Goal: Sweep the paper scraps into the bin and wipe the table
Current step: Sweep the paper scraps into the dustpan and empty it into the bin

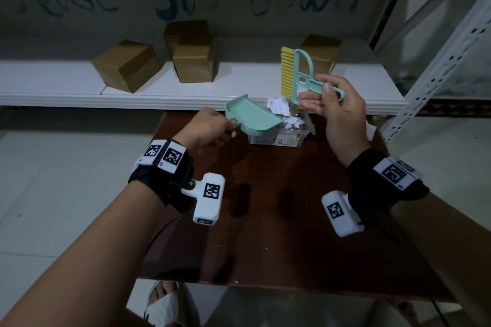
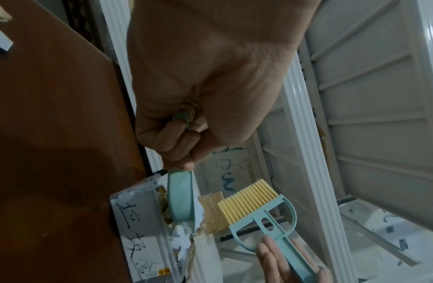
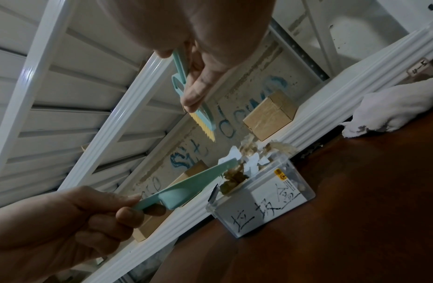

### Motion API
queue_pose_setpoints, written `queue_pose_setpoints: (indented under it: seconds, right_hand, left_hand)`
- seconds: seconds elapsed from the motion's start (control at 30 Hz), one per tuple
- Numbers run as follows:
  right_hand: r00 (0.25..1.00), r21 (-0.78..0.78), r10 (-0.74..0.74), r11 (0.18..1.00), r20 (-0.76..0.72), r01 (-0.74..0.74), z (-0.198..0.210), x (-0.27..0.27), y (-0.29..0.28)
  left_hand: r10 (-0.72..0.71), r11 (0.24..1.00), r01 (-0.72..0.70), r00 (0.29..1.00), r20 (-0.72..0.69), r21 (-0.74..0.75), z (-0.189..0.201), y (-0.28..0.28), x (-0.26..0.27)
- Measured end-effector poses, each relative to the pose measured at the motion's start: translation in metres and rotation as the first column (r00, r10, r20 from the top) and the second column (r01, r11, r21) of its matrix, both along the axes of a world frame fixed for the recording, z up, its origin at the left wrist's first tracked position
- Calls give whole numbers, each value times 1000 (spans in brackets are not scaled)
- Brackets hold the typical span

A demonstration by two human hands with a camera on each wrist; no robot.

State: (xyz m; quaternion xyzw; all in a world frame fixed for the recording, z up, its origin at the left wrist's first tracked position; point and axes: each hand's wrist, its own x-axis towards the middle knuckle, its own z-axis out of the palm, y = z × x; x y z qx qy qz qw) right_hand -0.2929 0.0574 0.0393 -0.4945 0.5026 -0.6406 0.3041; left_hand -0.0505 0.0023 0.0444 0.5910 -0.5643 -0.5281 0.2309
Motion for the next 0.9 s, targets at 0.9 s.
queue_pose_setpoints:
  seconds: [0.9]
  right_hand:
    - [1000, 24, 15, 1000, 24, -16, -11, 21, 9]
  left_hand:
    - [412, 896, -420, 907, -81, -142, 25, -18, 69]
